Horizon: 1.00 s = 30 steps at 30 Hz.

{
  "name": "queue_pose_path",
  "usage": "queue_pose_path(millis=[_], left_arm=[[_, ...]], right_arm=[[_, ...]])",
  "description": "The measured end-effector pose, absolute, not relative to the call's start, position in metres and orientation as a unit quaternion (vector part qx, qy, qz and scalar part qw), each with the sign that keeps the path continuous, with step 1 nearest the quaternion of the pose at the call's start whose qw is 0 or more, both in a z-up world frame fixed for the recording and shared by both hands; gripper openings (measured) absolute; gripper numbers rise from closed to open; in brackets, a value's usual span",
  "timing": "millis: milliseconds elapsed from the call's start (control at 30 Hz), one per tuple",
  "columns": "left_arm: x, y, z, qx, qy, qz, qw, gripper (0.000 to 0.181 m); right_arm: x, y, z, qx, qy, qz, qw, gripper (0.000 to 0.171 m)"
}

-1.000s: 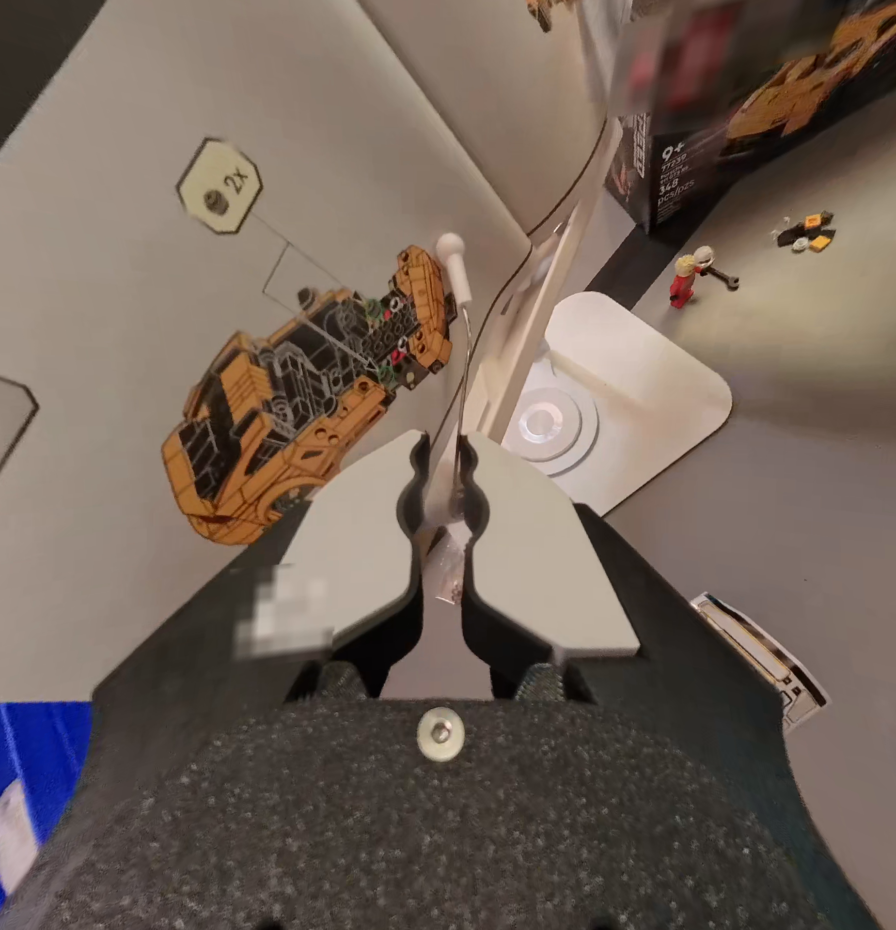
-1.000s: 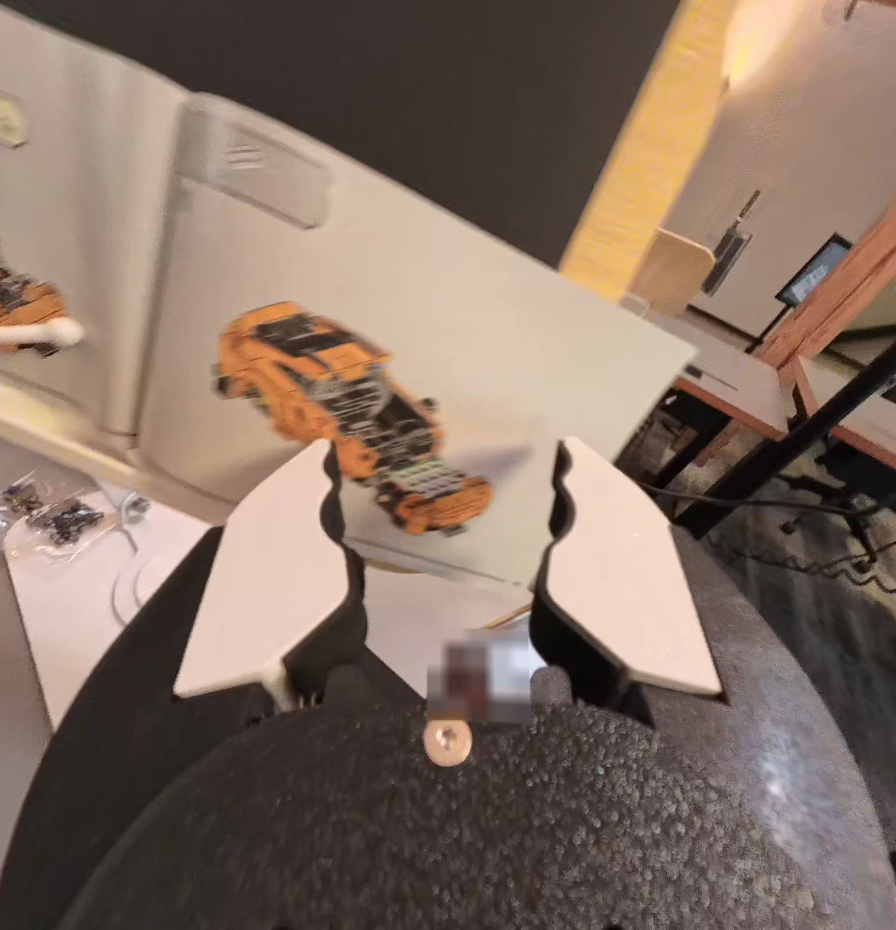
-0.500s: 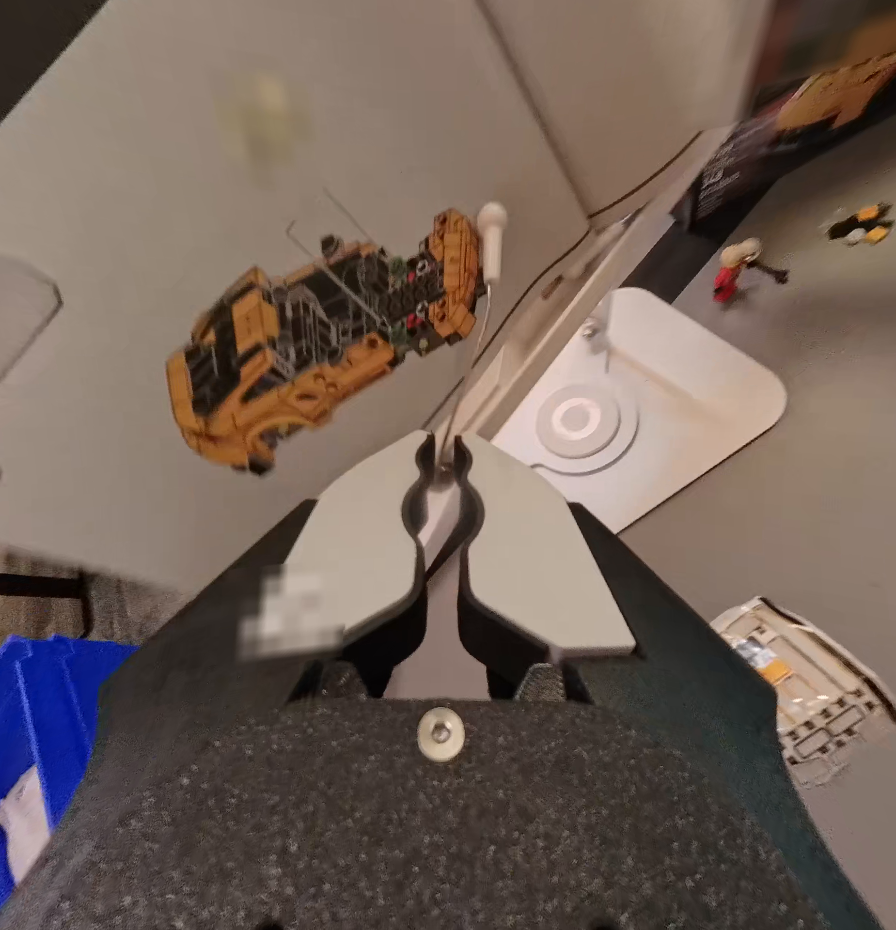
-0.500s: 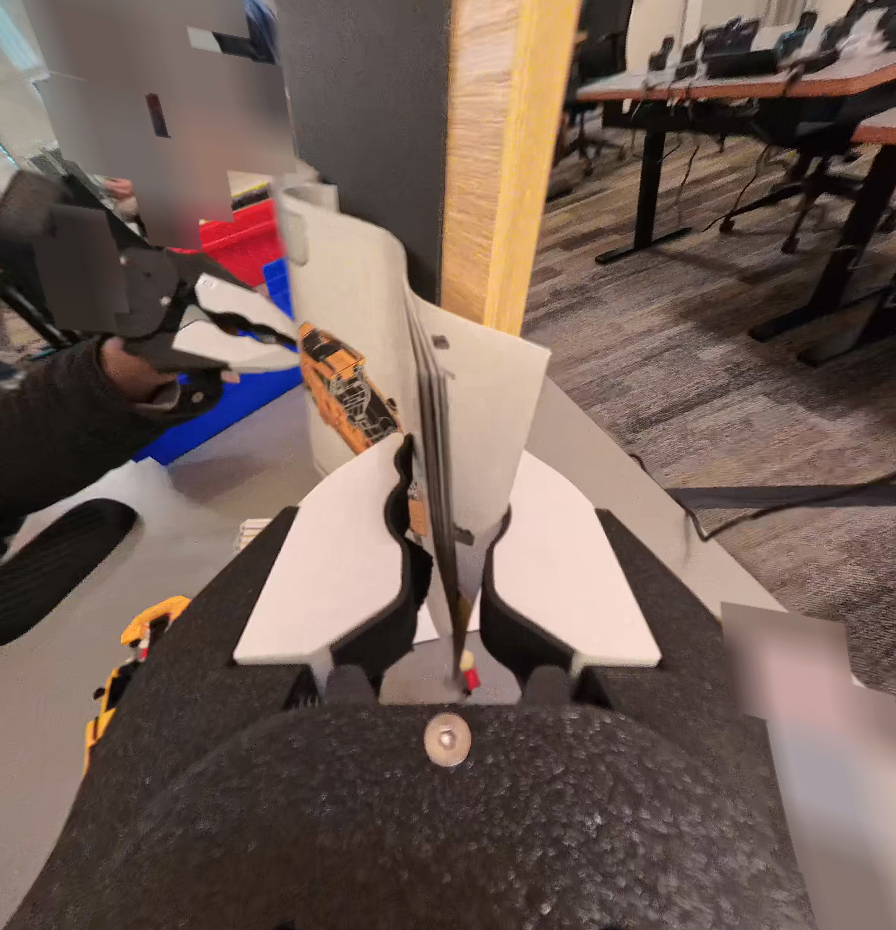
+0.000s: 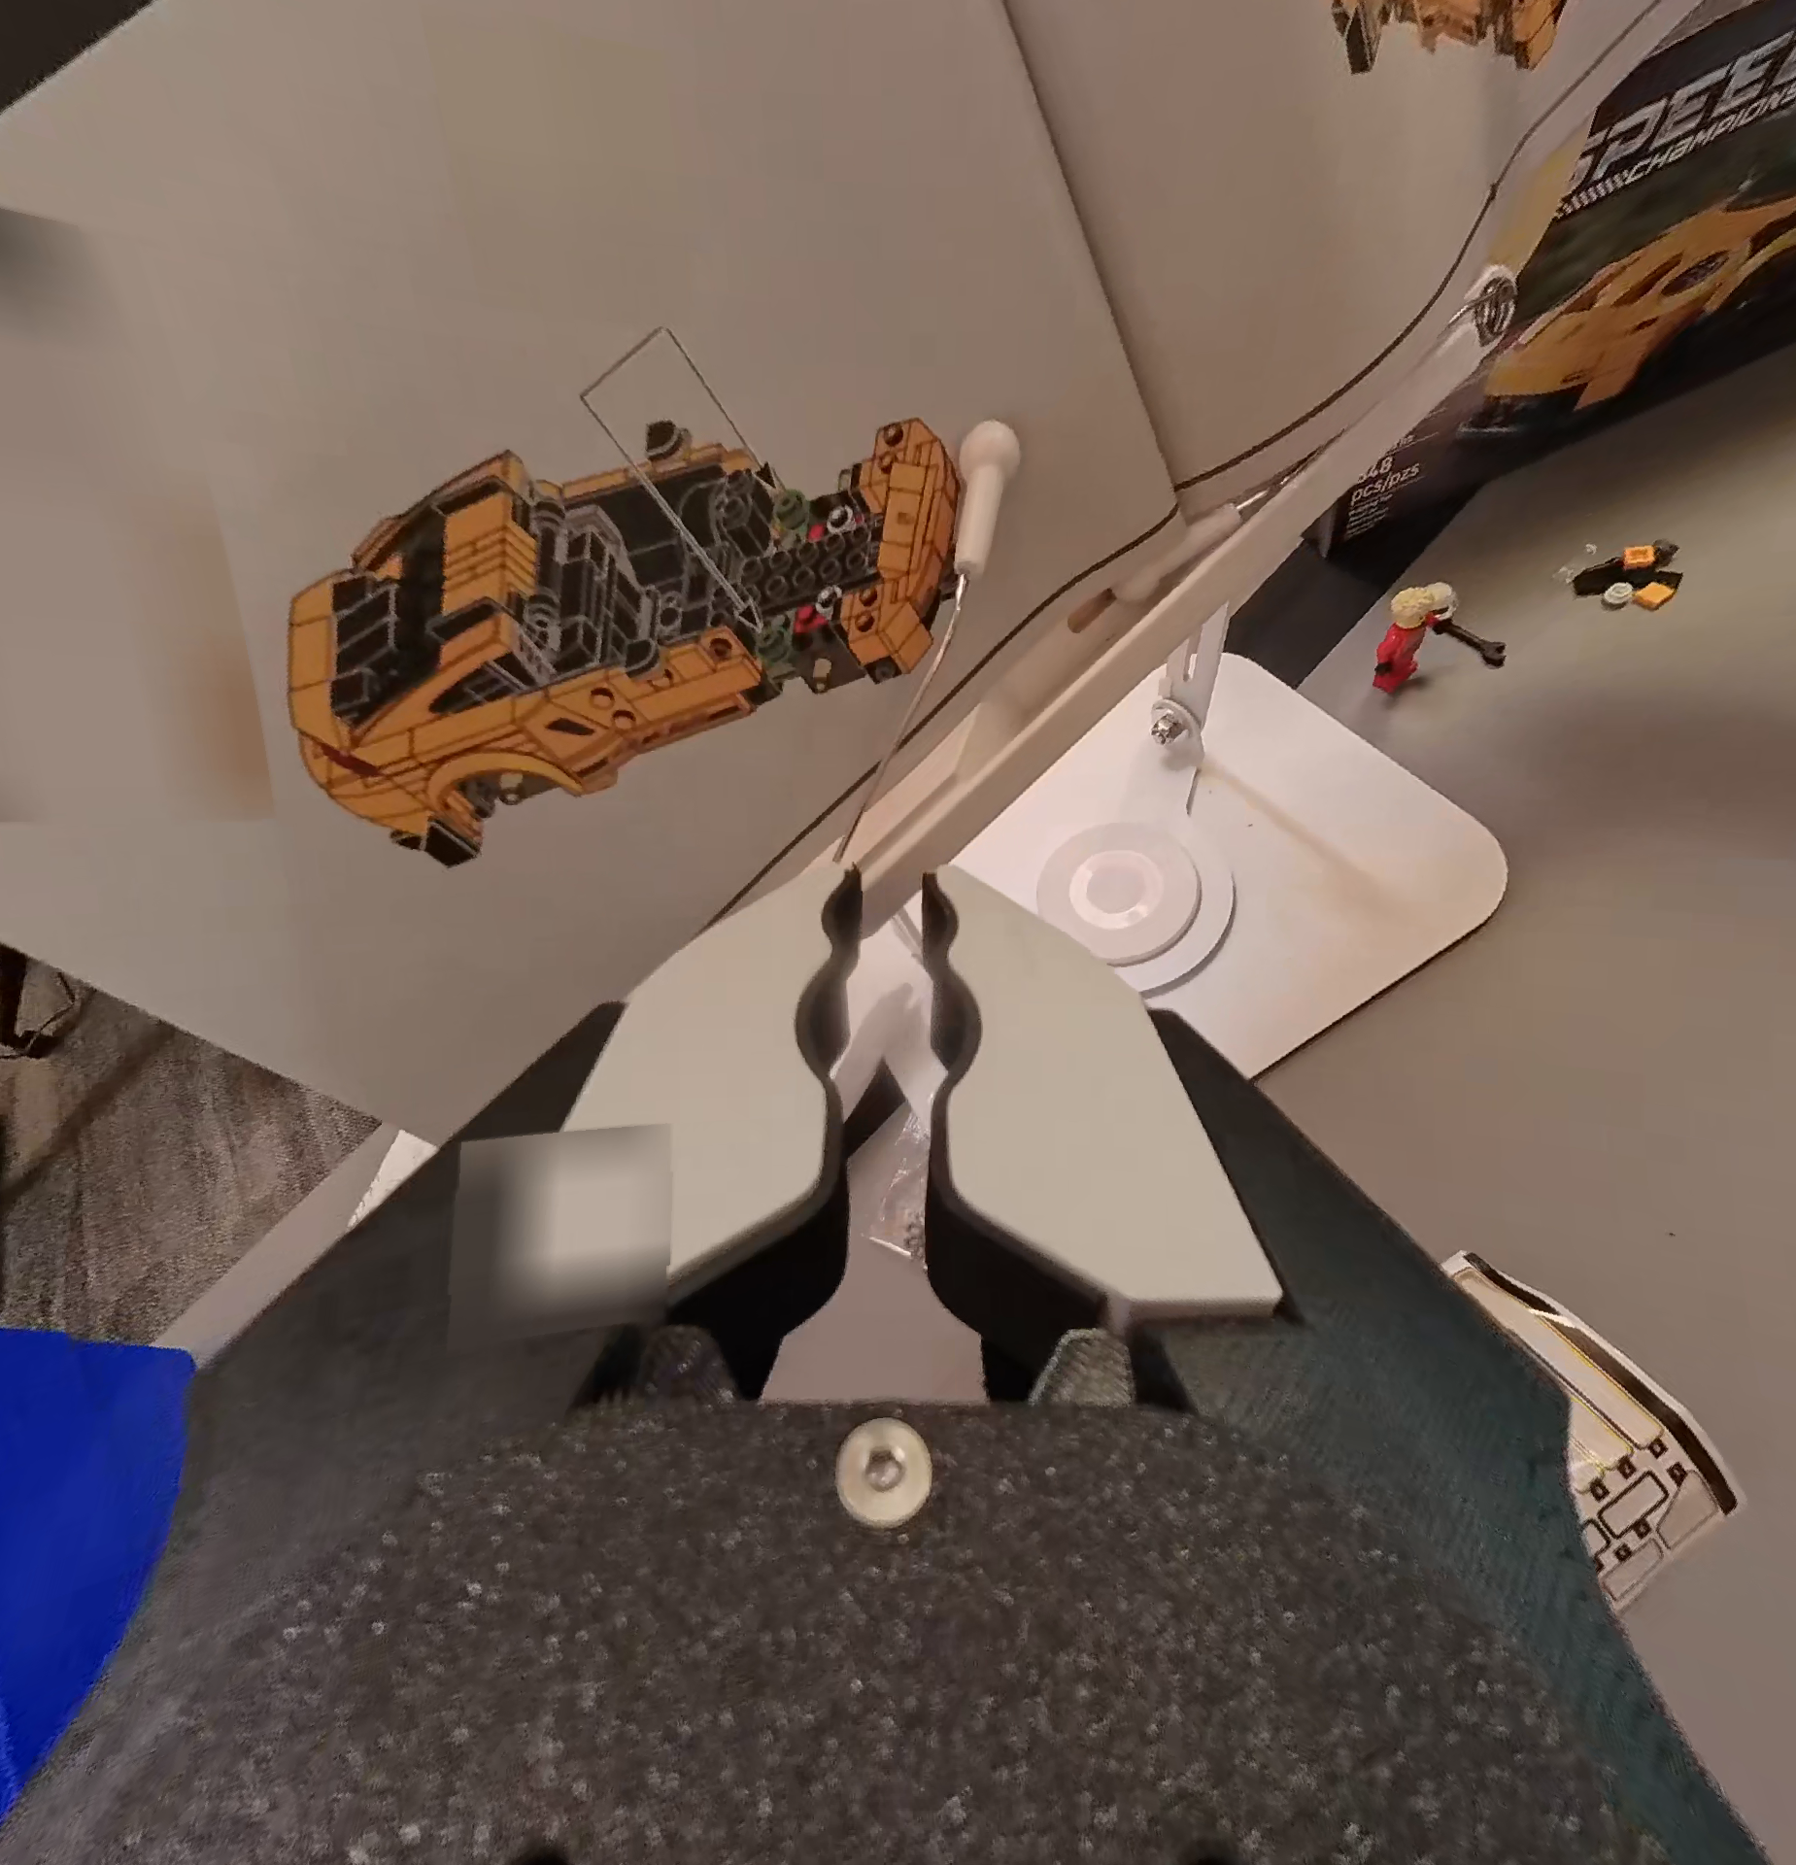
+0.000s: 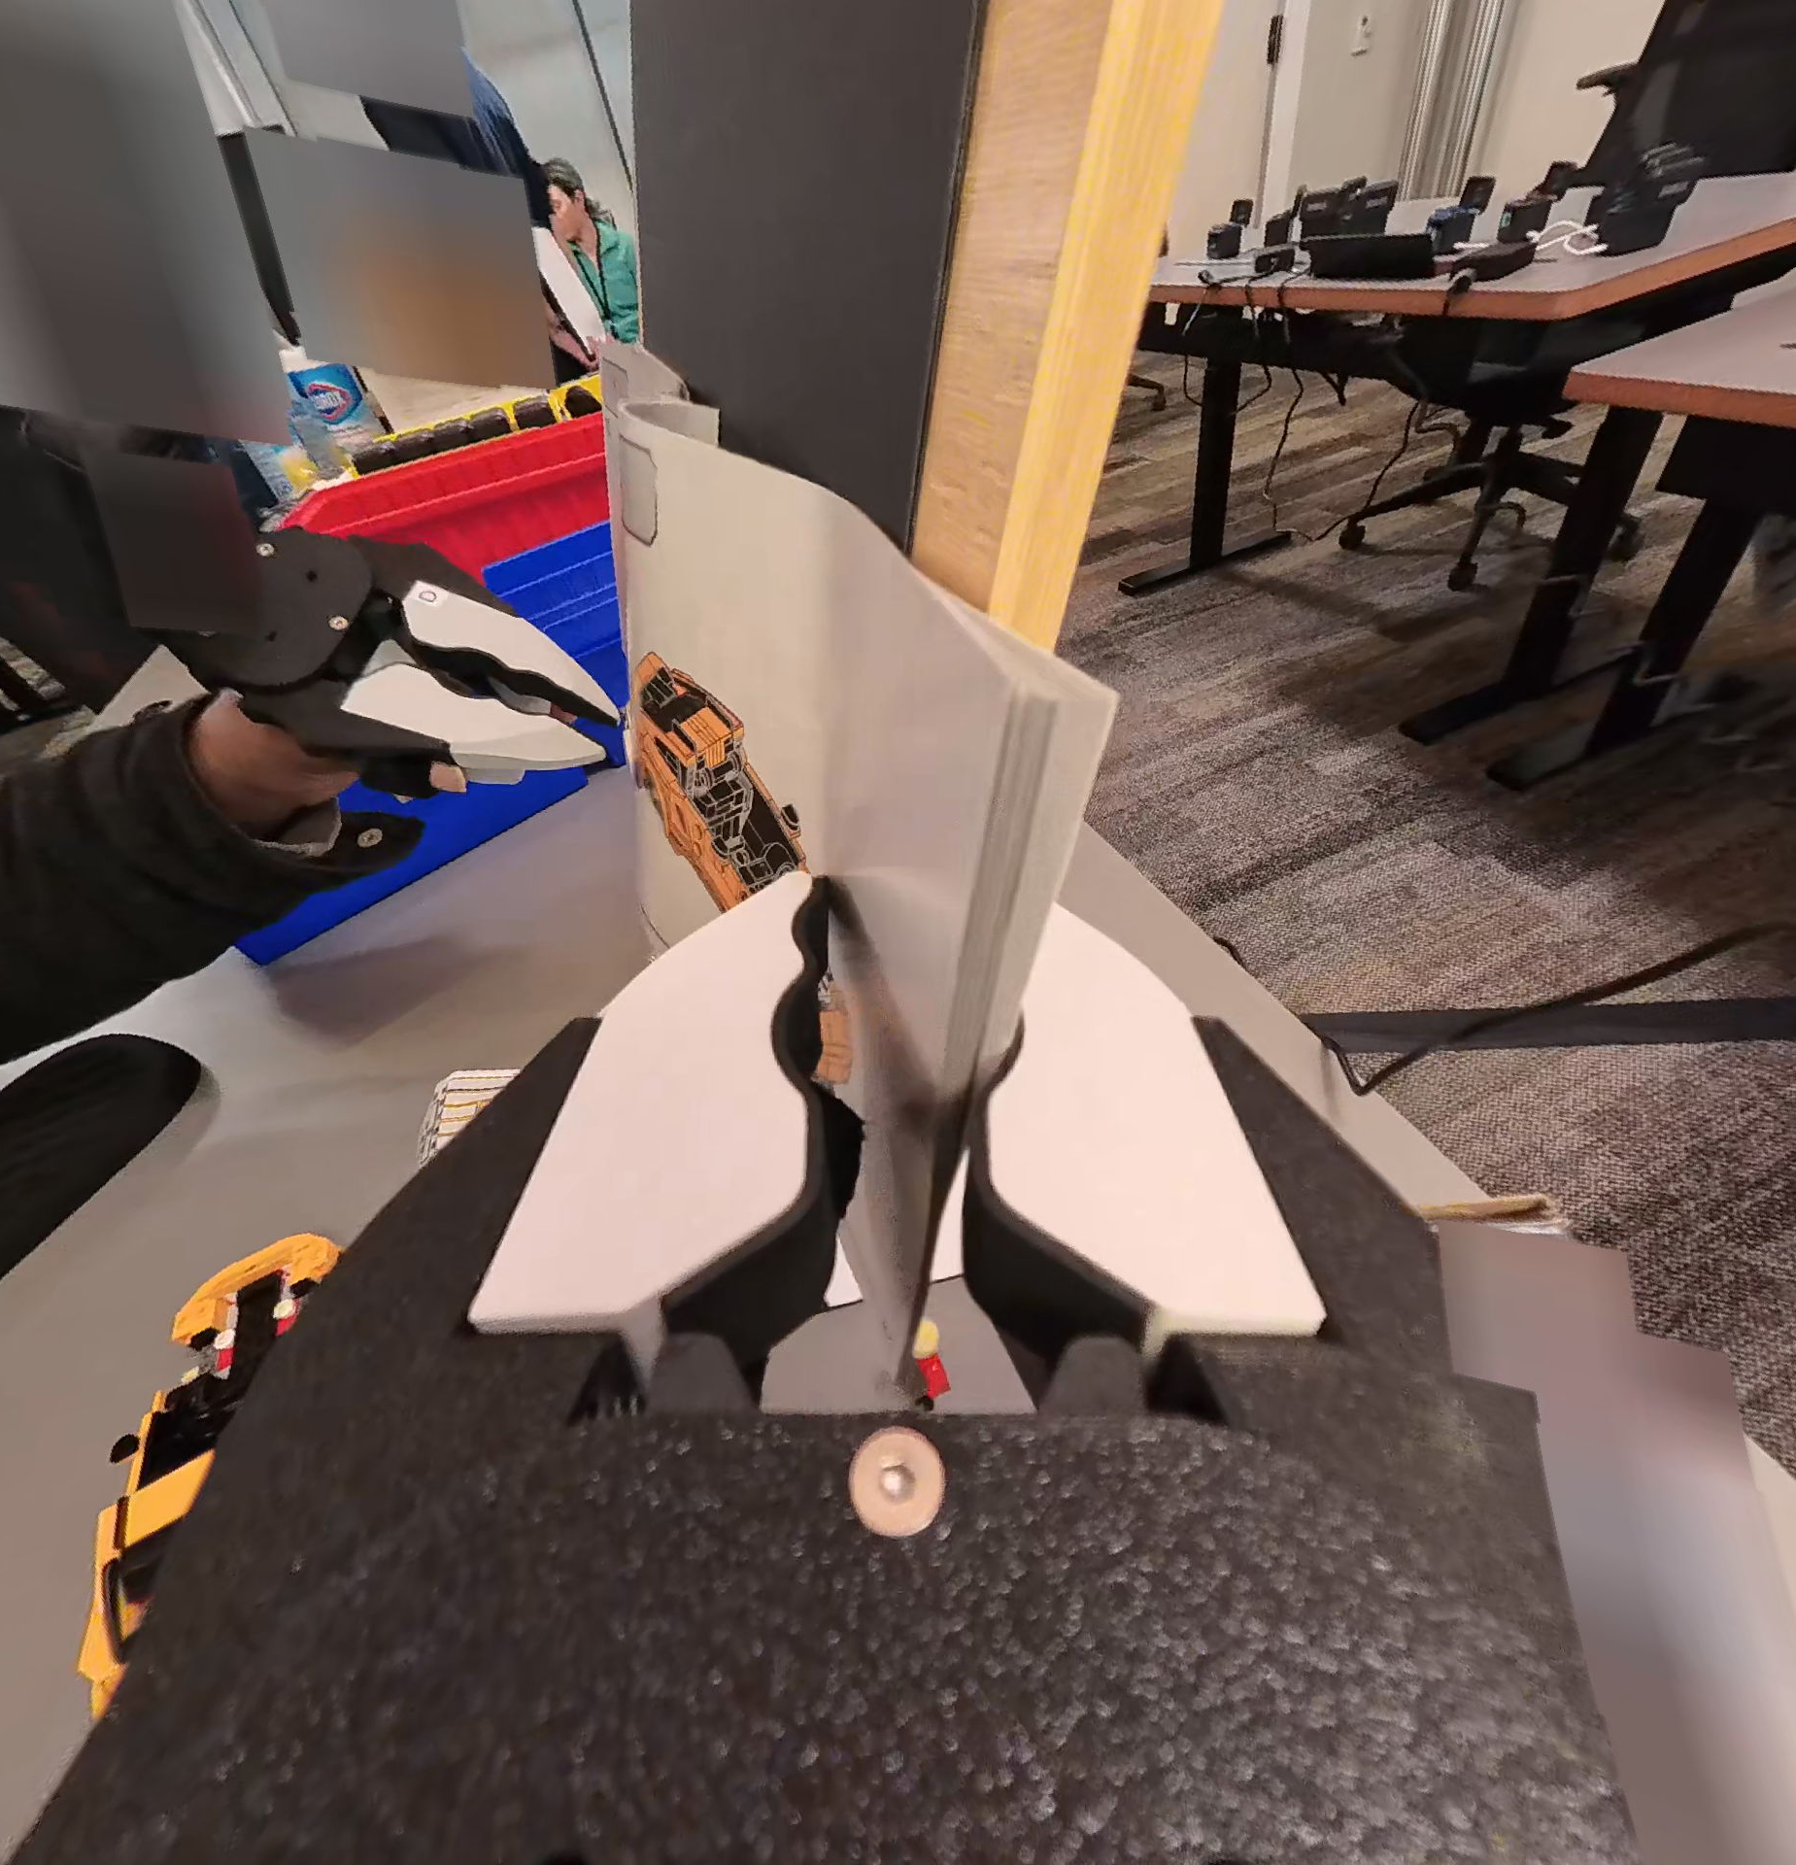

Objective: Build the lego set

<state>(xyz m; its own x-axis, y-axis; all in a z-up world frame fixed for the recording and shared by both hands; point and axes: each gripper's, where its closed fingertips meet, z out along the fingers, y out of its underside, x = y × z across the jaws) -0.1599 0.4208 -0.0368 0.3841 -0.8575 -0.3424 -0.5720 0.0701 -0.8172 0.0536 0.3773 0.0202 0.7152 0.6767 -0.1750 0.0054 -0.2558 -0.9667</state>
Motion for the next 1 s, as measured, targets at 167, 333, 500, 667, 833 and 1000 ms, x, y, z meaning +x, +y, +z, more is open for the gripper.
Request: queue_pose_path(millis=[167, 333, 500, 667, 833, 1000], left_arm=[[-0.163, 0.418, -0.031, -0.665, 0.529, -0.158, 0.503, 0.012], [-0.175, 0.408, -0.022, -0.658, 0.504, -0.195, 0.525, 0.011], [-0.19, 0.393, -0.024, -0.65, 0.463, -0.255, 0.546, 0.01], [-0.189, 0.385, -0.026, -0.641, 0.438, -0.303, 0.553, 0.008], [-0.18, 0.371, -0.022, -0.626, 0.423, -0.327, 0.567, 0.007], [-0.2, 0.368, -0.014, -0.611, 0.38, -0.322, 0.615, 0.003]], right_arm=[[0.058, 0.372, 0.028, -0.739, -0.224, 0.265, 0.578, 0.037], [0.083, 0.346, 0.049, -0.747, -0.158, 0.139, 0.631, 0.065], [0.087, 0.273, 0.078, -0.711, -0.09, -0.032, 0.696, 0.055], [-0.039, 0.223, 0.087, -0.663, -0.16, 0.002, 0.732, 0.03], [-0.146, 0.285, 0.04, -0.716, -0.213, 0.024, 0.664, 0.027], [-0.111, 0.373, -0.007, -0.791, -0.162, -0.064, 0.587, 0.012]])
